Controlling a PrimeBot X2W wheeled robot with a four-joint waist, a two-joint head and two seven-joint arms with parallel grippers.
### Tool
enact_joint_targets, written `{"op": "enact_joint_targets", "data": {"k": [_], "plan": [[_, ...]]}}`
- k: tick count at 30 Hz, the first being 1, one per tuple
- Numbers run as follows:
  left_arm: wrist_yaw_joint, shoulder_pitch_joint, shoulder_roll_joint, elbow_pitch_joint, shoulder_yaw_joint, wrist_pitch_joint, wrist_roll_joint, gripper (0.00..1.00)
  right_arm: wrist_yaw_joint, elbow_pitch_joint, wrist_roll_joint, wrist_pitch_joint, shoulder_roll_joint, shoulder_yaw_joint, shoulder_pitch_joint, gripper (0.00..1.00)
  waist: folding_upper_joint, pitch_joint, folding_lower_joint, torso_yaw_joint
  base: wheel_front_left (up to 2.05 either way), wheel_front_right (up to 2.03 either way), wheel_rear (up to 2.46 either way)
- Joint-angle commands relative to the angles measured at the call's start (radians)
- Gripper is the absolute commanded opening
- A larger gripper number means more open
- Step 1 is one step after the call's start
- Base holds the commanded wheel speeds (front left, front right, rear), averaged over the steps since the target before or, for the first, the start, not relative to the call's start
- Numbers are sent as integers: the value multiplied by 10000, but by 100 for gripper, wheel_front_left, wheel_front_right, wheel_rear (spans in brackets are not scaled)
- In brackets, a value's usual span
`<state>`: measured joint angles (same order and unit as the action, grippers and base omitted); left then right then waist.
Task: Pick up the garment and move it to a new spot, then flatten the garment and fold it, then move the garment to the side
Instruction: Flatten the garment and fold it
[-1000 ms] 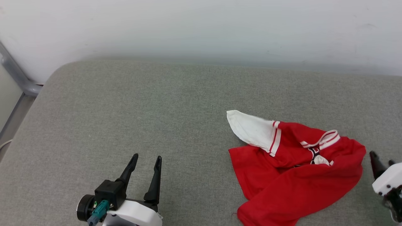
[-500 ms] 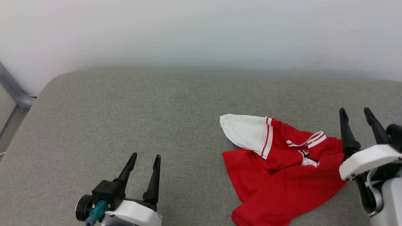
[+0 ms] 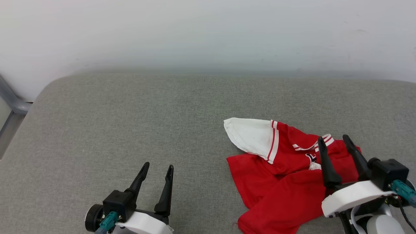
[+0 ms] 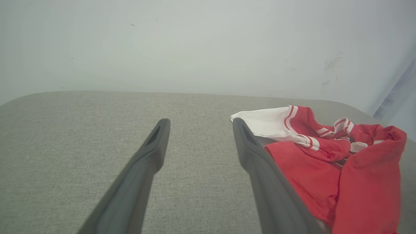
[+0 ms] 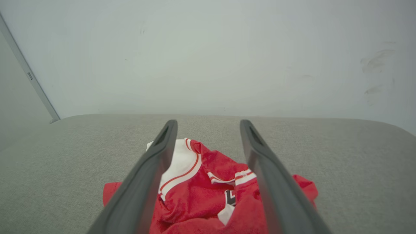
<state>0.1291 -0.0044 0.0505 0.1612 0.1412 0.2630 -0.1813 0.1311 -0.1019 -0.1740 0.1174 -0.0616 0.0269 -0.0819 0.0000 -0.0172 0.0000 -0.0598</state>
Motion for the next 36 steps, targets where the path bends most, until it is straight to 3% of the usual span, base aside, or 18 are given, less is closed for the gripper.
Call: {"op": "enact_joint_targets", "data": {"k": [1,4,8,16,24,33,34,35,36], "plan": [[8,70,-4,-16,18,27,-50,100,-7,128,127,-94,29,-60,98,100,0,-7,0,-20,0,0,0],[8,-6,-4,1,38,27,-19,100,-7,405,237,-396,-5,-241,90,100,0,-43,0,-99,0,0,0],[9,-83,-4,35,57,27,-22,100,-7,673,423,-1529,-607,-1431,-19,100,0,-140,0,-242,0,0,0],[-6,-250,-4,118,226,27,-114,100,-10,621,-691,-5211,-2008,-4351,-538,100,0,-384,0,-683,0,0,0],[-69,-389,-2,177,393,27,-178,100,-9,-259,-871,-8664,-2130,-4485,-933,100,0,-618,0,-1331,0,0,0],[-185,-461,-2,-12,387,27,-128,100,-7,-1228,-828,-9617,-2142,-4634,-651,100,0,-833,0,-1768,0,0,0],[-193,-465,-2,-19,356,27,-125,100,-6,-1298,-855,-9597,-2180,-4642,-587,67,0,-833,0,-1768,0,0,0],[-201,-460,-4,-32,324,27,-120,100,-6,-1338,-885,-9556,-2230,-4671,-517,22,0,-821,0,-1749,0,0,0],[-214,-435,-4,-47,274,27,-114,100,-7,-1340,-906,-9511,-2292,-4707,-475,0,0,-804,0,-1702,0,0,0]]}}
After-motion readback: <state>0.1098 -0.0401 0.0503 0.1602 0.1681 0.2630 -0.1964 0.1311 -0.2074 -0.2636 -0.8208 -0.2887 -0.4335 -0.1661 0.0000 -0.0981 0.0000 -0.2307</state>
